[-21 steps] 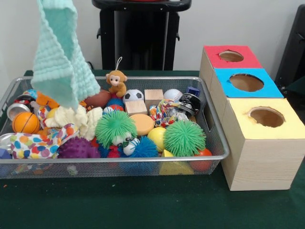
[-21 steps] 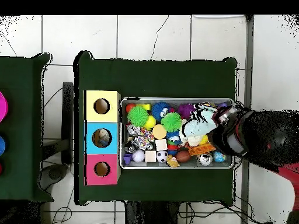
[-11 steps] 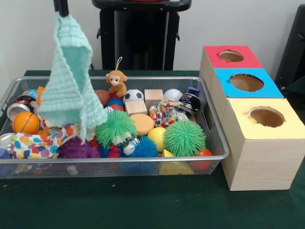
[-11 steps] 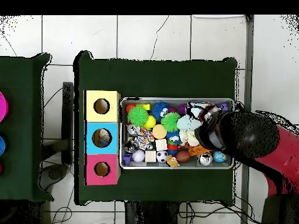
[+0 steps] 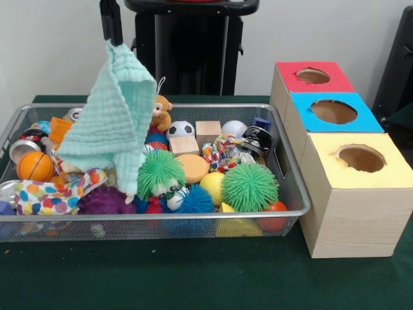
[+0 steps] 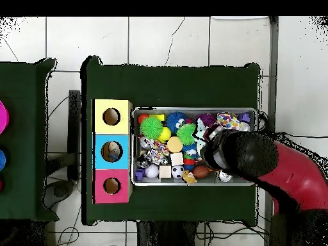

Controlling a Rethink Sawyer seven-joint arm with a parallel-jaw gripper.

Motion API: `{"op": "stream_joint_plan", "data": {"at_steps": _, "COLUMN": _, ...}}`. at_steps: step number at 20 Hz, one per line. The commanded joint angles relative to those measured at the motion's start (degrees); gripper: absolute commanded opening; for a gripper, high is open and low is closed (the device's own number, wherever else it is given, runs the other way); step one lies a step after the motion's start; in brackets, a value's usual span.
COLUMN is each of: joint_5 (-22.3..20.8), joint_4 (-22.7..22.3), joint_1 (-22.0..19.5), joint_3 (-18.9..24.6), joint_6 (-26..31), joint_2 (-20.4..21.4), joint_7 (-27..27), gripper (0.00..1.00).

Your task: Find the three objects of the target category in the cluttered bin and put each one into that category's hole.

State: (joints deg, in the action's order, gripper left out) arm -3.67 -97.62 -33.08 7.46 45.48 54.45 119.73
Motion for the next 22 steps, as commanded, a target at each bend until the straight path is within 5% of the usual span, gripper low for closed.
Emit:
{"op": "stream_joint_plan", "data": {"at_steps": 1, "joint_5": -2.8, "joint_4": -5.2, "joint_1": 0.3, "joint_3": 4.3, "joint_6": -1.7, "joint_2": -2.9, "joint_7": -4.9, "gripper": 0.0}}
{"op": "stream_joint_plan", "data": {"at_steps": 22, "joint_5": -2.6, "joint_4": -4.5, "joint_1": 0.1, "joint_3": 5.0, "joint_6": -2.6, "joint_2": -2.9, "joint_7": -3.4, "gripper": 0.0}}
